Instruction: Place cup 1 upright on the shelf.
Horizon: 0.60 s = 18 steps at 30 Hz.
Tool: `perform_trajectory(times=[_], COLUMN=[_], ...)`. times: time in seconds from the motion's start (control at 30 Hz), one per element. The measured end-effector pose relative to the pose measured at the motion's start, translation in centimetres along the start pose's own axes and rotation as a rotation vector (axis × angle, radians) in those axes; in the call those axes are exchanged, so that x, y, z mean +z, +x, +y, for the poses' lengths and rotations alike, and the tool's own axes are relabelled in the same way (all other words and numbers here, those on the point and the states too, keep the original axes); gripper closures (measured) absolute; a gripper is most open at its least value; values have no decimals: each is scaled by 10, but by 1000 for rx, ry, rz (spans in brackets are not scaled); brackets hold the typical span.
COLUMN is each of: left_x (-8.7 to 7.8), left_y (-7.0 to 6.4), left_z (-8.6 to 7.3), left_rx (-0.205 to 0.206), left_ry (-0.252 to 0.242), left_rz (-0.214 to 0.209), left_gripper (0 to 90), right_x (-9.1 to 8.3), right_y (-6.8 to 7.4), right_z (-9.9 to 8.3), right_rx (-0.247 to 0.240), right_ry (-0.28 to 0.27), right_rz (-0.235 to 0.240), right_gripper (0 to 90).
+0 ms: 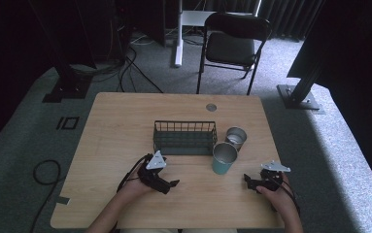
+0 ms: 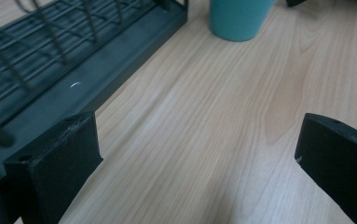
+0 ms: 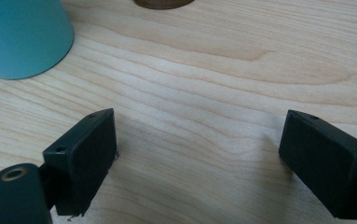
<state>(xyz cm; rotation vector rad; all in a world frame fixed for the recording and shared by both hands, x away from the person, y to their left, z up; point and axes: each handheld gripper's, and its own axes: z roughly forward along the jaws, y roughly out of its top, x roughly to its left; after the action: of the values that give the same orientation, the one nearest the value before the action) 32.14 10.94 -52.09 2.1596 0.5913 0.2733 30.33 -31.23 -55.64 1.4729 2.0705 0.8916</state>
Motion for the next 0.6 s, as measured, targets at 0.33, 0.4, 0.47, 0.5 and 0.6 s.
perform_trajectory(times=[0.33, 0.4, 0.47, 0.5, 0.6], left_x=[20, 23, 27, 29, 34], left_y=[-6, -8, -10, -11, -13], left_z=[16, 19, 23, 24, 29], left_rx=[16, 21, 23, 26, 33], left_ry=[-13, -16, -22, -21, -28], left_rz=[-42, -51, -54, -60, -69], left_gripper=[5, 5, 5, 5, 5], right_x=[0, 0, 0, 0, 0], right_y=[0, 0, 0, 0, 0], right_z=[0, 0, 0, 0, 0], right_rx=[0, 0, 0, 0, -1], right_ry=[0, 0, 0, 0, -1], right_rz=[0, 0, 0, 0, 0], right_gripper=[107, 107, 107, 107, 107])
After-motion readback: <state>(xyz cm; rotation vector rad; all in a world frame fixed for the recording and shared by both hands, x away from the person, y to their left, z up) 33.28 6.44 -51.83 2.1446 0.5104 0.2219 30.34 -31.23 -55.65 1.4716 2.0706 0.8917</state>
